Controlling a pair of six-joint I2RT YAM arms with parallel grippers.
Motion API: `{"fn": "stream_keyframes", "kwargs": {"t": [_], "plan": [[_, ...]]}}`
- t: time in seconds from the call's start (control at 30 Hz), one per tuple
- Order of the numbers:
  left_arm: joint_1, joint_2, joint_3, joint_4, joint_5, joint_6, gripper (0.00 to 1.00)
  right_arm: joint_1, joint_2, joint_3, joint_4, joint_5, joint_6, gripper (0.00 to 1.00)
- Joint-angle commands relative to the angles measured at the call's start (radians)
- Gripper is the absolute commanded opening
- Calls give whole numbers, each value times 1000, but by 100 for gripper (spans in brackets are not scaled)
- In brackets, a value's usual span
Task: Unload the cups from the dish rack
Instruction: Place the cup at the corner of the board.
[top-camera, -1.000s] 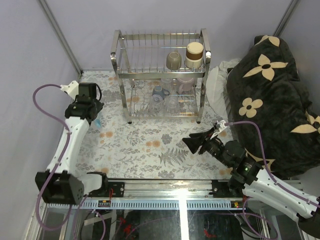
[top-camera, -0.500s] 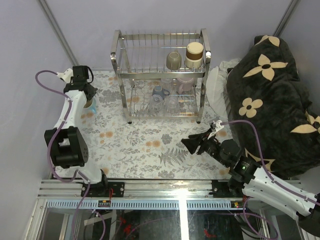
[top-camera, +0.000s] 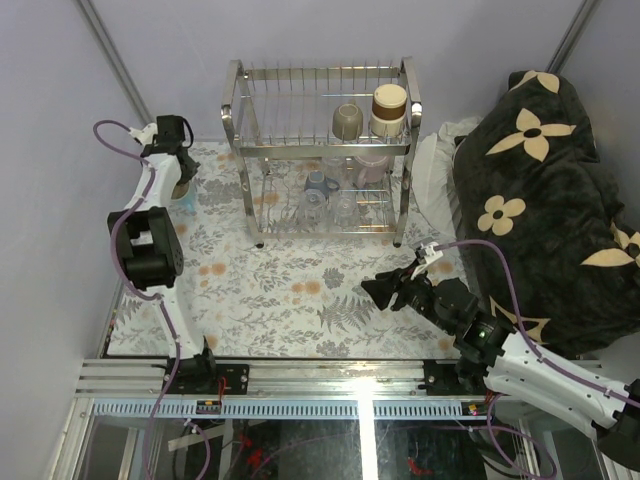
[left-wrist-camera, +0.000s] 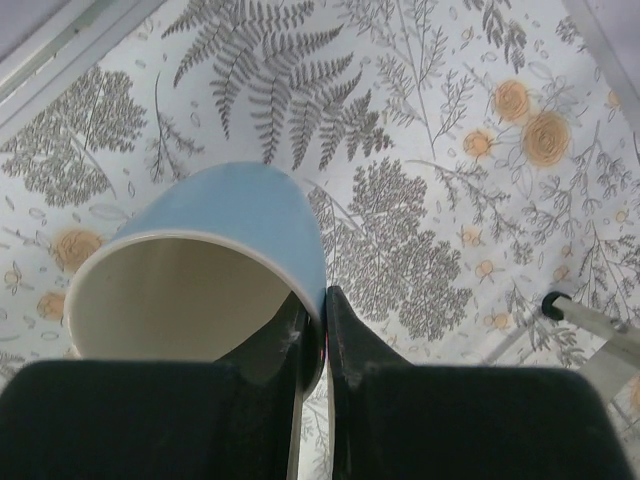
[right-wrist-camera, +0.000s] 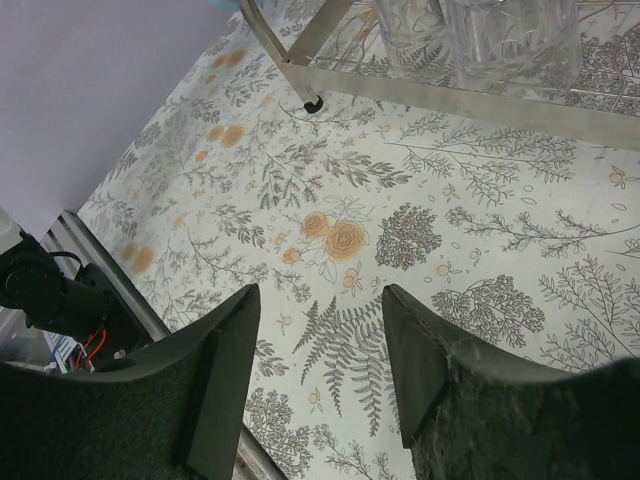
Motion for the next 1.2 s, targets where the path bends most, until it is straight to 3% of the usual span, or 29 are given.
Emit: {"fn": "stream_keyframes", "kwargs": {"t": [0.0,0.4,0.7,0.8,1.0,1.17], "plan": [[23,41,113,47,-36,60,0,1,21,7,77,7,8,59],[31,197,254,36,-5,97,0,1,42,4,85,13,10,59],[43,248,265,40,25,101,0,2,68,2,99,19,9,59],[45,249,269,47,32,96,21,1,76,4,103,19,10,59],[45,242,281,50,43,97,33,1,85,2,107,18,11,59],[46,228,290,46,45,96,50,1,86,0,109,20,12,59]]}}
